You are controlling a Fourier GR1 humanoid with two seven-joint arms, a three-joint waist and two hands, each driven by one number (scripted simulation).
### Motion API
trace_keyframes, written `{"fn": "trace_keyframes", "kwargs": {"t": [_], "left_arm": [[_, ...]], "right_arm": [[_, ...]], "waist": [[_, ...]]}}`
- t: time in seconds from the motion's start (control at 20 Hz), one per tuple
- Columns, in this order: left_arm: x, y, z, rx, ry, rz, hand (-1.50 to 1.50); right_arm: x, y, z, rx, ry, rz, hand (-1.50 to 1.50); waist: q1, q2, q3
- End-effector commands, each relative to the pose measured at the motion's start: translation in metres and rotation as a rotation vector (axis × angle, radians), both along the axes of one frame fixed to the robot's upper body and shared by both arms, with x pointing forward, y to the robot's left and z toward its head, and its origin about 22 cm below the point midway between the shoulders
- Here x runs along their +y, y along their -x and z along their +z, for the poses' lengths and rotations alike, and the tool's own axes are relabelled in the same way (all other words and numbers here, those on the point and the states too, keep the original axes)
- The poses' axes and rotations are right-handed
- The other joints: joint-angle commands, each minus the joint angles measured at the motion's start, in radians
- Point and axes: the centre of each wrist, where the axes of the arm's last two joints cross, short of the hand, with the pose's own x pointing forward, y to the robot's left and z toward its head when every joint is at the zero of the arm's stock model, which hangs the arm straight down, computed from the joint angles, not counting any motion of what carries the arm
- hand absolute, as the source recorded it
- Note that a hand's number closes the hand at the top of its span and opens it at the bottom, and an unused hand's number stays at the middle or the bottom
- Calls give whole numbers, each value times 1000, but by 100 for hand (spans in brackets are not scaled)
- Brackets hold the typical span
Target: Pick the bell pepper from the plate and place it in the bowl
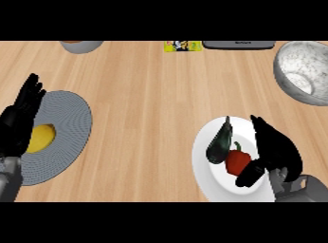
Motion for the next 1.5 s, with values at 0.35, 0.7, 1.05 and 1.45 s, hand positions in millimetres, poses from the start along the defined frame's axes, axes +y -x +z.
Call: {"fn": "trace_keyframes", "kwargs": {"t": [0.35, 0.7, 1.05, 1.45], "left_arm": [[-6, 3, -5, 12, 5, 0, 0], [-11, -7, -11, 3, 10, 16, 0], [-8, -3, 2, -4, 8, 2, 0], [4, 1, 14, -10, -8, -14, 0]], "right_arm": [[11, 2, -39, 121, 49, -112, -150], [13, -1, -46, 122, 85, -137, -150], [11, -17, -69, 165, 11, -58, 150], [12, -20, -76, 96, -10, -53, 150]], "waist": [[-5, 0, 0], [-8, 1, 0], [-3, 1, 1], [-2, 0, 1]]}}
